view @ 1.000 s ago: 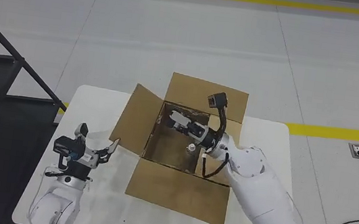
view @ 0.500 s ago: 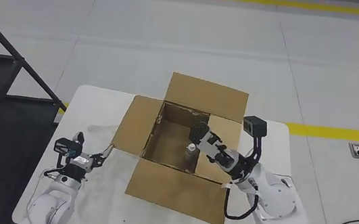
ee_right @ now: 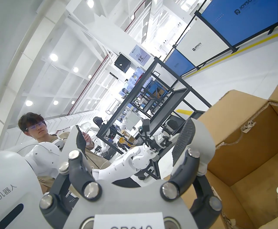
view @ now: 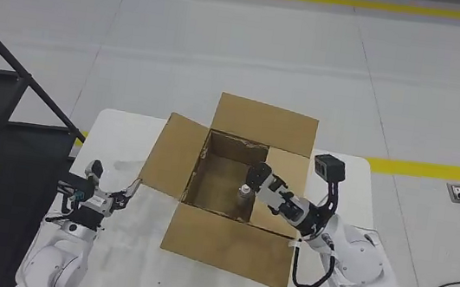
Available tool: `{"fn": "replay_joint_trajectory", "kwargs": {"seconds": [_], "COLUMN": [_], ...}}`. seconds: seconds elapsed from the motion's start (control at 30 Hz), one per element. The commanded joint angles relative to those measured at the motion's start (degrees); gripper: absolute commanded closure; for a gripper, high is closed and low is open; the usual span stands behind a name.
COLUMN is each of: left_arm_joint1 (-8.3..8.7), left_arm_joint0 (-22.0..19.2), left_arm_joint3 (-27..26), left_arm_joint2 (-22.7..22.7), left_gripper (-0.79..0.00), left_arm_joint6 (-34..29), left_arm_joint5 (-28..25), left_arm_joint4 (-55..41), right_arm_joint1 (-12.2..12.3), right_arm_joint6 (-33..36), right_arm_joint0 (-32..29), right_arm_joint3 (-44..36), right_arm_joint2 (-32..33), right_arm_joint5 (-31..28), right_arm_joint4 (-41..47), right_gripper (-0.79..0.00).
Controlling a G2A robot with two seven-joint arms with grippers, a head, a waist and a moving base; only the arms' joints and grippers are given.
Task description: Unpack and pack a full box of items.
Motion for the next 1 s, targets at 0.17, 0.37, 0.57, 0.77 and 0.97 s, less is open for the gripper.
{"fn": "replay_joint_trajectory", "kwargs": {"seconds": [0.17,0.37,0.57,0.77,0.97], "left_arm_joint1": [0.41,0.53,-0.07,-2.14,-2.82], "left_arm_joint0": [5.3,6.5,-4.3,-19.0,-24.0], "left_arm_joint3": [-15.8,-25.7,-21.1,-7.7,-2.7], "left_arm_joint2": [-3.8,-0.4,11.2,23.3,26.7], "left_gripper": [-0.785,-0.785,-0.785,-0.785,-0.785], "left_arm_joint6": [-2.3,-8.7,-24.4,-37.3,-44.4], "left_arm_joint5": [-3.3,-10.1,-12.6,-9.0,-10.1], "left_arm_joint4": [-3.4,-7.3,-15.5,-30.1,-37.3], "right_arm_joint1": [1.2,2.3,3.5,4.5,4.8], "right_arm_joint6": [1.7,0.0,-0.9,-1.0,-1.0], "right_arm_joint0": [-2.5,-7.1,-13.4,-18.9,-20.1], "right_arm_joint3": [-2.5,-4.9,-6.7,-8.0,-7.9], "right_arm_joint2": [3.8,9.2,15.6,21.5,23.0], "right_arm_joint5": [1.0,0.2,-4.2,-7.6,-8.0], "right_arm_joint4": [-5.1,-7.4,-4.6,-2.7,-2.0], "right_gripper": [-0.785,-0.785,-0.785,-0.785,-0.785]}}
